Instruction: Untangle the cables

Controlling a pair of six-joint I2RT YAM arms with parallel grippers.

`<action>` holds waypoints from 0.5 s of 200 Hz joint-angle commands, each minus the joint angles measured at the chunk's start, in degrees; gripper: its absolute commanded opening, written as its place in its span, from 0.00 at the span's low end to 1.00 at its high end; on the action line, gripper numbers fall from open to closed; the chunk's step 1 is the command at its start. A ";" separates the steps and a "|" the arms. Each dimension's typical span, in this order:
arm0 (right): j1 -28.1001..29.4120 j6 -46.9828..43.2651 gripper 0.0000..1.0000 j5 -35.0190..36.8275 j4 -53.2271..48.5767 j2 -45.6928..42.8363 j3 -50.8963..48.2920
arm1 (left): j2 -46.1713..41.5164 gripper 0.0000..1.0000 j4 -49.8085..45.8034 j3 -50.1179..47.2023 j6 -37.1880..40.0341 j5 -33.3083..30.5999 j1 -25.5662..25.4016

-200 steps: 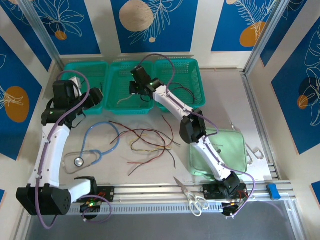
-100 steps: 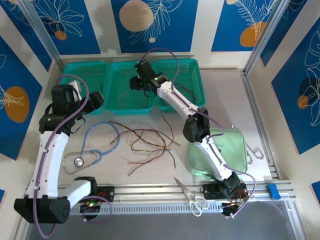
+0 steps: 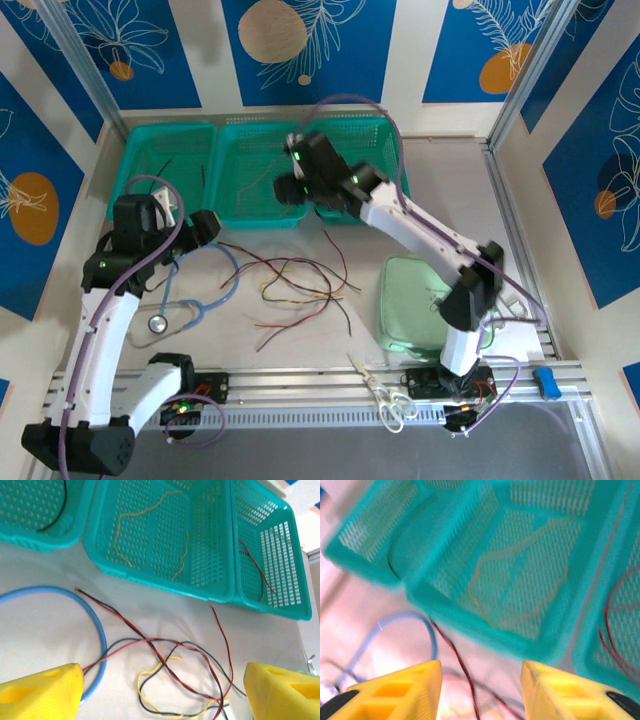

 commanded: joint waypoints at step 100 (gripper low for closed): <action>16.47 -24.06 0.42 -14.21 33.12 -18.30 -51.88 | -11.98 0.83 0.78 -16.58 -8.50 9.23 -1.03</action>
